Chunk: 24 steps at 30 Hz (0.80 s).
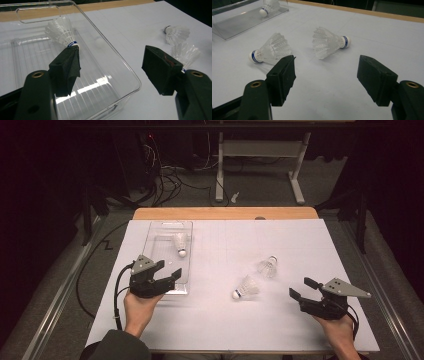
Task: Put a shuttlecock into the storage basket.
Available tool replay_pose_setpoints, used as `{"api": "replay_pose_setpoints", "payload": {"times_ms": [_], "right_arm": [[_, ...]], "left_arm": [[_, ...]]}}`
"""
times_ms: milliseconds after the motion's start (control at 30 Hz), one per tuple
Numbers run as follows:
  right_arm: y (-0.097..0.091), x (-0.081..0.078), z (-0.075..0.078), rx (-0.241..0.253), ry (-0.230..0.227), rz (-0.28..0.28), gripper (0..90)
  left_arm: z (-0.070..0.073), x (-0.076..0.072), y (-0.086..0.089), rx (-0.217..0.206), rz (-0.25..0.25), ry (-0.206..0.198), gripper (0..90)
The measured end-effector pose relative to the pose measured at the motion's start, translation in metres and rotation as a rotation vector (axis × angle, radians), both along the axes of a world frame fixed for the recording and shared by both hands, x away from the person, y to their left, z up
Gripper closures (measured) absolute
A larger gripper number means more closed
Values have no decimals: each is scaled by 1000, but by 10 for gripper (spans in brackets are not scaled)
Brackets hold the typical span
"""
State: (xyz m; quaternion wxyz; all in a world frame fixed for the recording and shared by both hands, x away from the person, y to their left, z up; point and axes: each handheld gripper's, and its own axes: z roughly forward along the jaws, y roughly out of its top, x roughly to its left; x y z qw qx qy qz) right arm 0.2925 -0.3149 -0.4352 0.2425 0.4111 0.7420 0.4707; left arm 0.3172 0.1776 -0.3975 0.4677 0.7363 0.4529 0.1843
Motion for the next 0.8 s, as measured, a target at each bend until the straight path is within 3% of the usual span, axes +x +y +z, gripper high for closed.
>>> {"api": "replay_pose_setpoints", "payload": {"times_ms": [333, 800], "right_arm": [[0, -1, 0, 4, -1, -3, 310], [0, -4, 1, 0, -11, 6, 310]], "left_arm": [[-5, -5, -3, -6, -14, 11, 313], [-8, -9, -17, -8, -71, 16, 320]]}}
